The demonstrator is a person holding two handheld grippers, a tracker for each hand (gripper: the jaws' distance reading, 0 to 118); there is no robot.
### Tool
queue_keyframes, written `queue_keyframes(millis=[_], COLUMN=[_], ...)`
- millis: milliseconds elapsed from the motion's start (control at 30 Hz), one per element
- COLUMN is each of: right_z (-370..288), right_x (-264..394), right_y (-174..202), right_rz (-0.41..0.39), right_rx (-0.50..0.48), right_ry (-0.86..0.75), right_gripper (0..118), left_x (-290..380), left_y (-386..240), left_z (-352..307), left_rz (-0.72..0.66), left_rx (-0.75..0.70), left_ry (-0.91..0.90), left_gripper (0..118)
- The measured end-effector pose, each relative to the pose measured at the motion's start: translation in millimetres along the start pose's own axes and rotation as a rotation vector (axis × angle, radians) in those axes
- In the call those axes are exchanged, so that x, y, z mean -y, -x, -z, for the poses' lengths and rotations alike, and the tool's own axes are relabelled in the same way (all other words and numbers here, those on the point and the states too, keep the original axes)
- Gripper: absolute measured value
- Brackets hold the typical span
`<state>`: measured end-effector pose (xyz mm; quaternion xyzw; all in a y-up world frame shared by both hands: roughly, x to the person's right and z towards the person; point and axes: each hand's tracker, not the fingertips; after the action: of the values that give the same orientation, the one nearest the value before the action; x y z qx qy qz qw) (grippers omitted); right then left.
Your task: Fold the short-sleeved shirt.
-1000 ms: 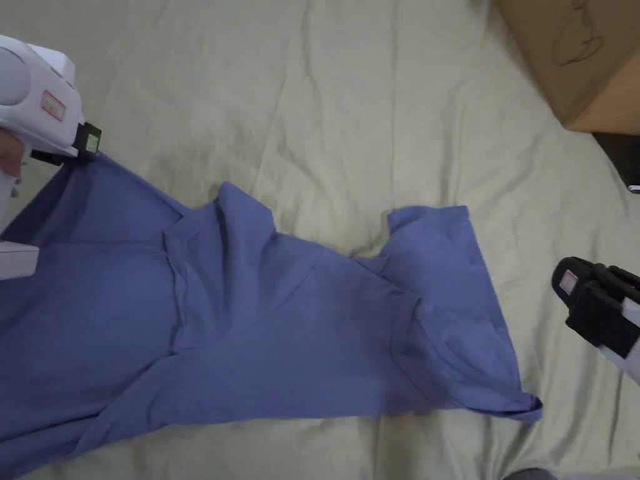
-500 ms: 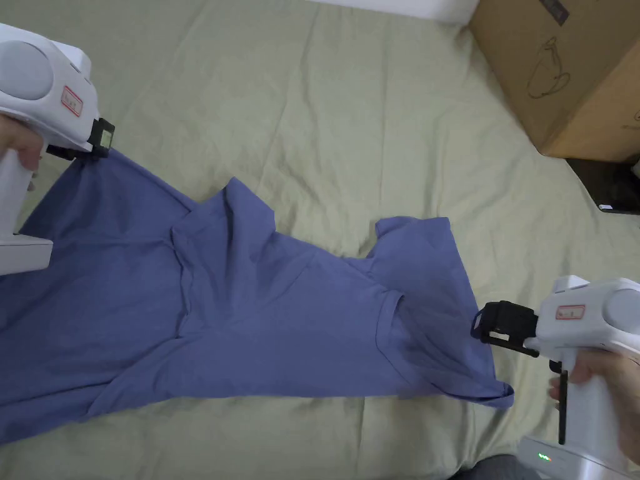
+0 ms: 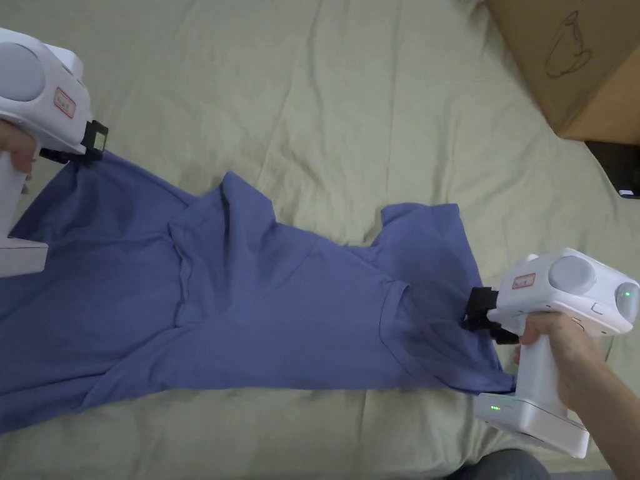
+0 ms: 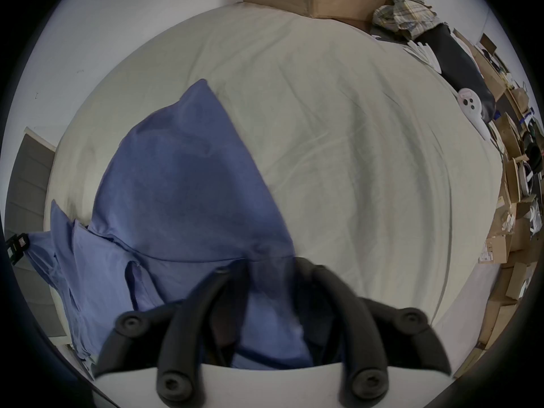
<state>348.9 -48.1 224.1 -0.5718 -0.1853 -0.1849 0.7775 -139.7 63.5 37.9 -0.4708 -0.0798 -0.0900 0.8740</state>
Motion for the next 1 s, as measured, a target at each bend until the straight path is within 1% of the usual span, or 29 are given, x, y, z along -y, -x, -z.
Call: queue_keyframes(millis=[33, 67, 133, 200, 300, 467, 567, 700, 800, 1000], right_z=[0.9, 1.9, -0.5, -9.9, -37.6, -109.3, -162.6, -239.5, -295.5, -391.6], right_x=[1.0, -3.0, -2.8, -4.4, -6.7, -15.0, -20.0, -29.4, -34.9, -41.9], right_y=[4.3, 2.3, 6.8, 5.0, 0.7, -6.1, -3.8, 1.3, 5.5, 13.3], right_rz=[-0.005, -0.005, -0.022, -0.036, -0.039, -0.108, -0.148, -0.196, -0.227, -0.256], right_rx=[-0.002, -0.005, 0.008, -0.019, -0.107, -0.232, -0.268, -0.299, -0.324, -0.374], right_ry=[-0.002, -0.002, 0.0, -0.025, -0.089, -0.237, -0.357, -0.532, -0.65, -0.858], right_gripper=[13, 4, 3, 3, 3, 3, 3, 3, 3, 3], left_x=[1.0, 1.7, 3.0, 4.0, -1.1, -6.7, -12.4, -25.6, -30.3, -21.2], left_y=[-0.9, -1.6, -4.1, -3.8, 4.0, 14.1, 22.9, 57.5, 83.5, 118.4], left_z=[1.0, 1.6, -0.1, -3.4, -5.0, -42.7, -79.5, -139.5, -189.9, -290.4], left_rz=[0.001, 0.002, 0.001, -0.007, -0.042, -0.141, -0.143, -0.245, -0.285, -0.365], left_rx=[-0.002, -0.005, -0.005, -0.003, 0.009, 0.036, -0.001, 0.017, 0.002, -0.001], left_ry=[0.003, 0.006, 0.014, 0.011, -0.006, -0.111, -0.198, -0.35, -0.465, -0.678], left_gripper=[0, 0, 0, 0, 0, 0, 0, 0, 0, 0])
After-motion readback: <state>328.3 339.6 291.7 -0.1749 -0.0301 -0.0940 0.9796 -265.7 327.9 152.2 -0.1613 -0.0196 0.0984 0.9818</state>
